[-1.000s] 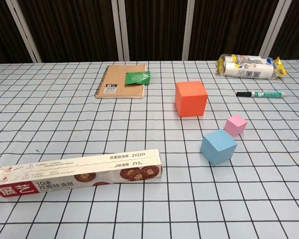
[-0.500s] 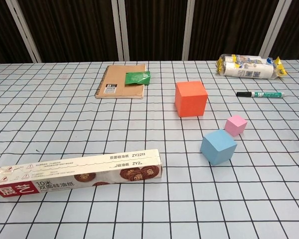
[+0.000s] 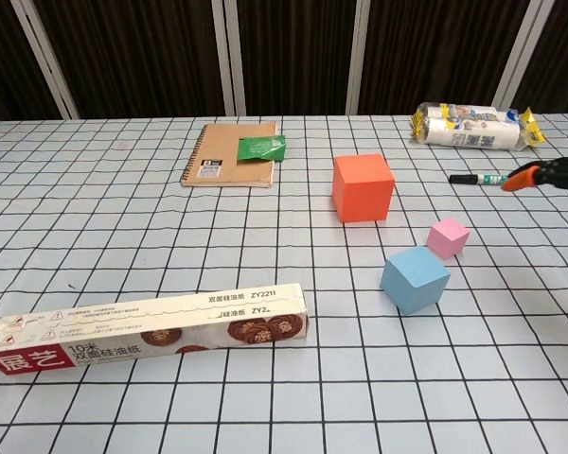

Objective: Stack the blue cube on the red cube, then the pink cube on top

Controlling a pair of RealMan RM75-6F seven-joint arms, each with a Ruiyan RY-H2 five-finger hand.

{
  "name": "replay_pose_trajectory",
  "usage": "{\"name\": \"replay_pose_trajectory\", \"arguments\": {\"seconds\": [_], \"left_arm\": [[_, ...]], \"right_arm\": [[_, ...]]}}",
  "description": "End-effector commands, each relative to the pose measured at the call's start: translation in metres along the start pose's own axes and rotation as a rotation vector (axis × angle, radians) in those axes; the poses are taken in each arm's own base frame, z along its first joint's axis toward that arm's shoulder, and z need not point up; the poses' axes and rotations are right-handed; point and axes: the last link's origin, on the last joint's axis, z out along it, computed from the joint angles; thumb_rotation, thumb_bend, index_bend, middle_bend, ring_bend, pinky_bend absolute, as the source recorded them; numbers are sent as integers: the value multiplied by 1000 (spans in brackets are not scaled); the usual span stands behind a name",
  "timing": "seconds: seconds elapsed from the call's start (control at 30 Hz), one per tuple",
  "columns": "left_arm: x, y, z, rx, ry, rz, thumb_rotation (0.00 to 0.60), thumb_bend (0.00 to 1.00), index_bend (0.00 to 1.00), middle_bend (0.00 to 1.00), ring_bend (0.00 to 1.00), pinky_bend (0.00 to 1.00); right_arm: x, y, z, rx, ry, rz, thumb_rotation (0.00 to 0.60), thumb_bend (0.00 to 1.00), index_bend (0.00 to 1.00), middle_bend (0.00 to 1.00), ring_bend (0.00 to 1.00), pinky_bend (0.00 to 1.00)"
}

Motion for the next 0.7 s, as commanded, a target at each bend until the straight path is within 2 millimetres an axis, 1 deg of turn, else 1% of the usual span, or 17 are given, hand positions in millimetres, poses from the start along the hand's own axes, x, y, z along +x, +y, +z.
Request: {"name": "replay_pose_trajectory", "arguments": {"seconds": [0.03, 0.4, 0.7], "left_arm": [[0, 0, 0, 1, 1, 0, 600, 114, 28, 0, 0, 0], [2, -3, 1, 15, 8, -11, 600, 114, 28, 0, 0, 0], [2, -5, 3, 21, 6, -17, 600, 114, 28, 0, 0, 0]], "right_arm": [[2, -9, 16, 15, -2, -1, 600, 263, 128, 0, 0, 0], [-1, -24, 39, 30, -35, -13, 600, 263, 172, 0, 0, 0], [-11, -44, 52, 50, -75, -7, 600, 263, 204, 0, 0, 0]]}}
